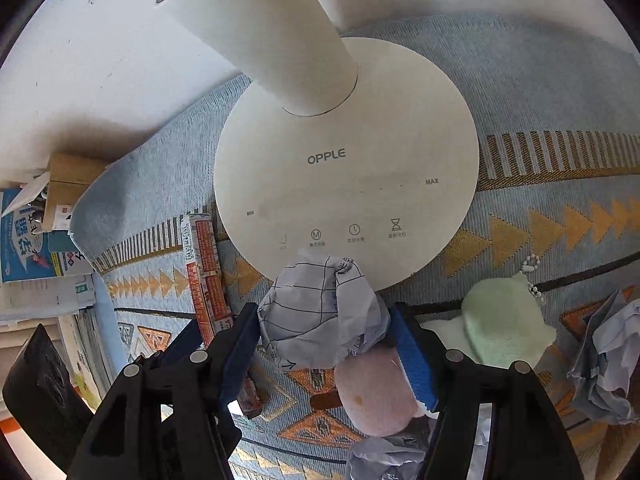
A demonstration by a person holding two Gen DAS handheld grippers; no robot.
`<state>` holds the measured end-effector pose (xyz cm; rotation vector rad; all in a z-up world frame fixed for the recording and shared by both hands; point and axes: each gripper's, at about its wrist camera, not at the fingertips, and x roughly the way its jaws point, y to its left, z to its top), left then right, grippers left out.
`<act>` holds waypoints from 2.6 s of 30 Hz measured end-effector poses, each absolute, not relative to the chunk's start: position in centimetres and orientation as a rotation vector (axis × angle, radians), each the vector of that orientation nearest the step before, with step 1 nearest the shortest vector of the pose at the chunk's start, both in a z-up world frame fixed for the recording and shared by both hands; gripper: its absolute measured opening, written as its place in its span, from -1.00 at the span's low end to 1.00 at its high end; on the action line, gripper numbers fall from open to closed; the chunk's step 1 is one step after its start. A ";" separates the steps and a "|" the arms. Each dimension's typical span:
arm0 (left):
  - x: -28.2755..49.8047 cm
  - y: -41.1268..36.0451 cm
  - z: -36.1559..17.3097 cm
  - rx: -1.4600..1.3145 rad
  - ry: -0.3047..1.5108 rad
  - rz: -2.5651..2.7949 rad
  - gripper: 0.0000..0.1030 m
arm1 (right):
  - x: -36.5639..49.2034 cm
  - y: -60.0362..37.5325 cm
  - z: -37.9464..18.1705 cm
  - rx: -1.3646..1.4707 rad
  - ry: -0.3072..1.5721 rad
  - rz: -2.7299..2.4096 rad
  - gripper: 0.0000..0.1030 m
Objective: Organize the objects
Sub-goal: 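Grasp long orange box with left tool while right tool grasps crumpled grid paper, then carry orange box and grid paper to the glass plate and release both, then move both open tools back toward the crumpled papers on the rug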
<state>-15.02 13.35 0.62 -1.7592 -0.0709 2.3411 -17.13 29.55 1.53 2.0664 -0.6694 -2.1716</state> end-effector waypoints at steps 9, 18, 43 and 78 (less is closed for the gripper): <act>-11.9 13.2 1.5 -1.676 -0.045 2.355 -0.72 | -16.3 28.4 2.5 2.019 -0.668 -2.147 -0.01; -8.2 11.2 7.0 -1.566 -0.139 2.378 -0.72 | -12.5 29.2 7.6 1.889 -0.730 -2.174 -0.02; -2.2 36.8 16.9 -1.179 0.116 2.095 -0.72 | 5.0 58.6 19.4 1.669 -1.253 -2.651 0.01; -1.2 36.4 14.8 -1.333 -0.050 2.138 0.17 | 5.6 60.4 18.4 1.708 -1.103 -2.588 0.34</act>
